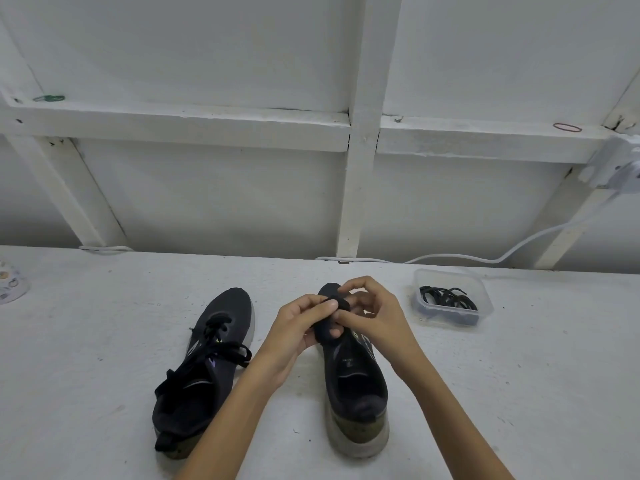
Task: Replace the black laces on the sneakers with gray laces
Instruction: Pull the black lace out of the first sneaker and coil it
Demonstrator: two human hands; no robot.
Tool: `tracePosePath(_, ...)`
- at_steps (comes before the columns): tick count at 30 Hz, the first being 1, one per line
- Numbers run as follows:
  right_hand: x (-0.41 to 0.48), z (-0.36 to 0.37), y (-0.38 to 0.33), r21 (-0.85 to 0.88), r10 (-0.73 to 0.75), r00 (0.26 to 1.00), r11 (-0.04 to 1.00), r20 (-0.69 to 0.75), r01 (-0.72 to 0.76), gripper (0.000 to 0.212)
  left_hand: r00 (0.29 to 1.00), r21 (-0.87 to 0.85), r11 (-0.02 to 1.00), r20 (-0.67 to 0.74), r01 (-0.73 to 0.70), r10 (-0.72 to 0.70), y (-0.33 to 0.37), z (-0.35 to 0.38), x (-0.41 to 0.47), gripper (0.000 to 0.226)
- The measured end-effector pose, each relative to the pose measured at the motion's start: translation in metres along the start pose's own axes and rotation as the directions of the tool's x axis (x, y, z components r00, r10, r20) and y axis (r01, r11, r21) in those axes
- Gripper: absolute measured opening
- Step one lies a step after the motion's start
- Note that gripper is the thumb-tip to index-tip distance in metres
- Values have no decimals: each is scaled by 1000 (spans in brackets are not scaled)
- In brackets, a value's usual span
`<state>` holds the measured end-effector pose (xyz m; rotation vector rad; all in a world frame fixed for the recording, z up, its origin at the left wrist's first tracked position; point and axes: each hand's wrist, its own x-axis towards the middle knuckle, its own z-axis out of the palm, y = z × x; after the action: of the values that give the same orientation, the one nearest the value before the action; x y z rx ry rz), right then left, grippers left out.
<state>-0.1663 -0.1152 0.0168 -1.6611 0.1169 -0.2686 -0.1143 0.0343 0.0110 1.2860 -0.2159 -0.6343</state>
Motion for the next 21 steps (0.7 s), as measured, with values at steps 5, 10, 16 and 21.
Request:
tracePosePath(5, -6, 6, 5, -255, -330, 941, 919, -79, 302, 25, 1000, -79, 997, 16, 23, -21, 1, 1, 1, 19)
tracePosePath(10, -5, 6, 10, -394, -486, 870, 817, -79, 421, 17, 998, -184, 982, 44, 52, -44, -2, 0, 1, 37)
tracePosePath(16, -5, 6, 15, -426, -506, 860, 794, -69, 433, 6, 999, -194, 980, 35, 30, -24, -6, 2, 0, 29)
tracePosePath(21, -4, 4, 18, -381, -428, 895, 854, -128, 354, 7, 999, -143, 989, 1, -35, 36, -8, 3, -2, 30)
